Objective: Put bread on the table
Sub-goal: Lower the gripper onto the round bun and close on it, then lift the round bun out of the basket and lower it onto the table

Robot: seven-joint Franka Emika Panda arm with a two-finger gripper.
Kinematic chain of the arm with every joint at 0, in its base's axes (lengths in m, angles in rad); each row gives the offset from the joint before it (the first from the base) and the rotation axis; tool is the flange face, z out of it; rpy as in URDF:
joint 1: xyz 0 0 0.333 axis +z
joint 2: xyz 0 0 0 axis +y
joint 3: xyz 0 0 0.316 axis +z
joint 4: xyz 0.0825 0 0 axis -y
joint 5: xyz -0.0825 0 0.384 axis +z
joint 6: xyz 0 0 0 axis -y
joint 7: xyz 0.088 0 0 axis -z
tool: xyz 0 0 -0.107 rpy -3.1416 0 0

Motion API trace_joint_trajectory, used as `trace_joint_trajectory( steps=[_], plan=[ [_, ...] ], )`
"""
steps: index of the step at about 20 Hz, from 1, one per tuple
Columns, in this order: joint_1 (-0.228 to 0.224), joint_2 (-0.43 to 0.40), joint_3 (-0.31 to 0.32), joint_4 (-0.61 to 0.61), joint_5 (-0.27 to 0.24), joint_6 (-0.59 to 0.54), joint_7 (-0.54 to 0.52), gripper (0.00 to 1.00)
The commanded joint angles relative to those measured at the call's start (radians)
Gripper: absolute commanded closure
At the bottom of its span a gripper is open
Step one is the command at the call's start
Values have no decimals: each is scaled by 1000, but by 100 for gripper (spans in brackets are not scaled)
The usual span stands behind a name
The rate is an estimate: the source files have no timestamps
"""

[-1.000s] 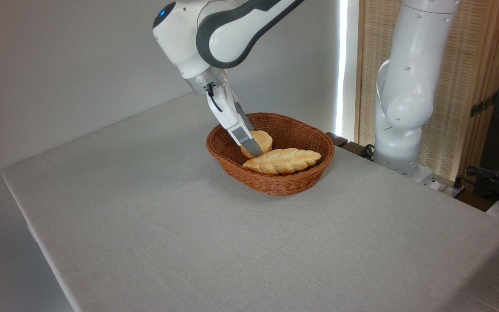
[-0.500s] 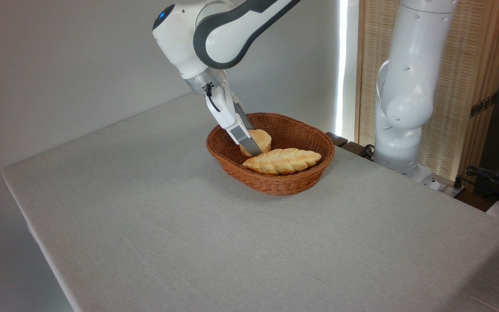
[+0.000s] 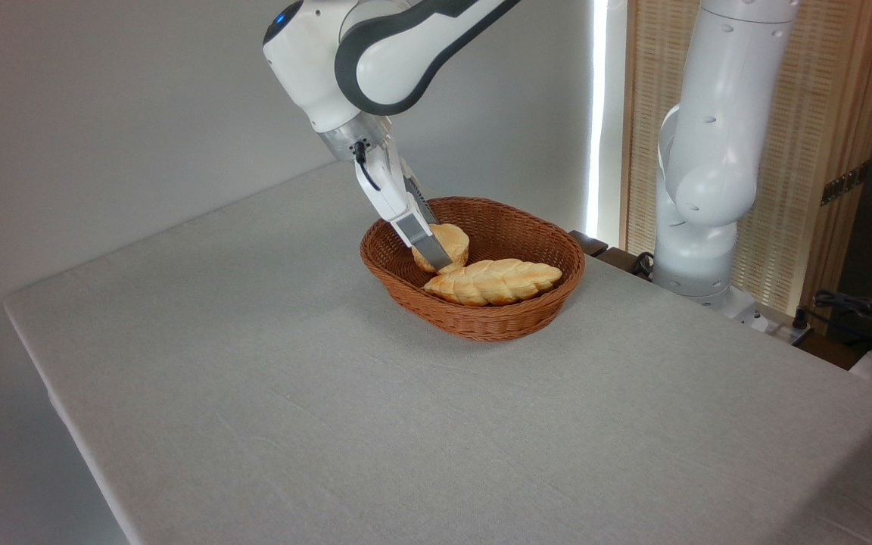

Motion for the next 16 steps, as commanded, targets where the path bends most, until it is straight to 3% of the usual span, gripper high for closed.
trace_joint_trajectory(
  steps=[1, 7, 13, 16],
  plan=[
    [4, -11, 4, 17, 8, -11, 7, 47],
    [10, -30, 19, 105, 3, -53, 4, 44],
    [11, -21, 138, 206, -3, -28, 7, 45],
    [11, -2, 189, 223, -4, 48, 7, 44]
  ],
)
